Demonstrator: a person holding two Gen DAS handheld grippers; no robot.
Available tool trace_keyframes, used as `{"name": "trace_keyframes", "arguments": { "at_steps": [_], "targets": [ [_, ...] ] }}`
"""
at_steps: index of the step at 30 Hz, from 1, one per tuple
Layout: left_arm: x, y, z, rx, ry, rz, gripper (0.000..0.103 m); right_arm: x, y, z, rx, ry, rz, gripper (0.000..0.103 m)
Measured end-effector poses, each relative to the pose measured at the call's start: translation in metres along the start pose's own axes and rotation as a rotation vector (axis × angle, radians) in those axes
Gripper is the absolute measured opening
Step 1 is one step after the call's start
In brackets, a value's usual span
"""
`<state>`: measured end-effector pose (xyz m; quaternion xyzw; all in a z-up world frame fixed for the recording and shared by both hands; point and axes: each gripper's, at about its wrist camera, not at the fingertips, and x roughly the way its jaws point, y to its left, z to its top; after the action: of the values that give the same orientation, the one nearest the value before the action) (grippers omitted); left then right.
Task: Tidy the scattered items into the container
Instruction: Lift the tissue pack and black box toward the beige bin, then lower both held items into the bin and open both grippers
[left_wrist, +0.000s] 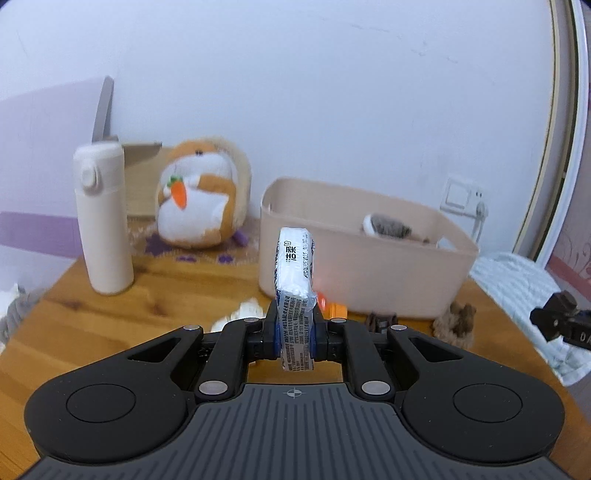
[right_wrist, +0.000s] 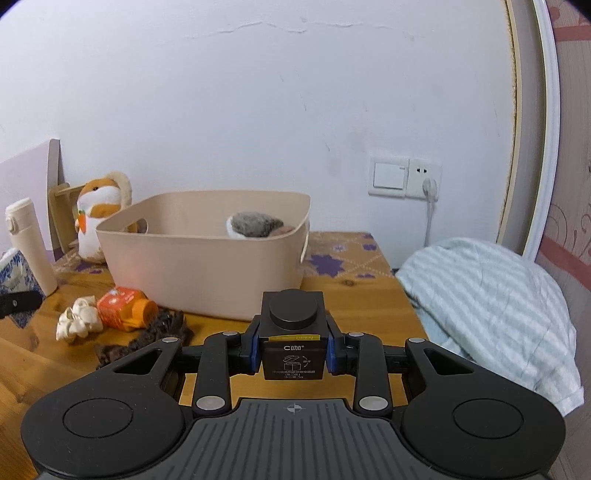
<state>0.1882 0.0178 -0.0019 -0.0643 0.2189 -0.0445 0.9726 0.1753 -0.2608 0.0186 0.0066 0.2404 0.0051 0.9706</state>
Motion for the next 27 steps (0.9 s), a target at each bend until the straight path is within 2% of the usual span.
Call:
{"name": "trace_keyframes", "arguments": {
  "at_steps": [5, 12, 19, 27],
  "targets": [
    [-0.004, -0.003, 0.016, 0.01, -0.045, 0.003, 0.013, 0.0, 0.002, 0.009, 0.02, -0.006, 0.025, 0.029],
    [0.001, -0.012, 0.039, 0.028, -0.079, -0.003, 0.013, 0.0, 0.007, 0.033, 0.001, -0.056, 0.031, 0.029],
    [0.015, -0.026, 0.063, 0.066, -0.119, -0.003, 0.013, 0.009, 0.019, 0.053, -0.033, -0.091, 0.033, 0.029],
    [0.037, -0.03, 0.084, 0.054, -0.128, 0.004, 0.013, 0.026, 0.031, 0.072, -0.036, -0.109, 0.039, 0.029]
  ]
}}
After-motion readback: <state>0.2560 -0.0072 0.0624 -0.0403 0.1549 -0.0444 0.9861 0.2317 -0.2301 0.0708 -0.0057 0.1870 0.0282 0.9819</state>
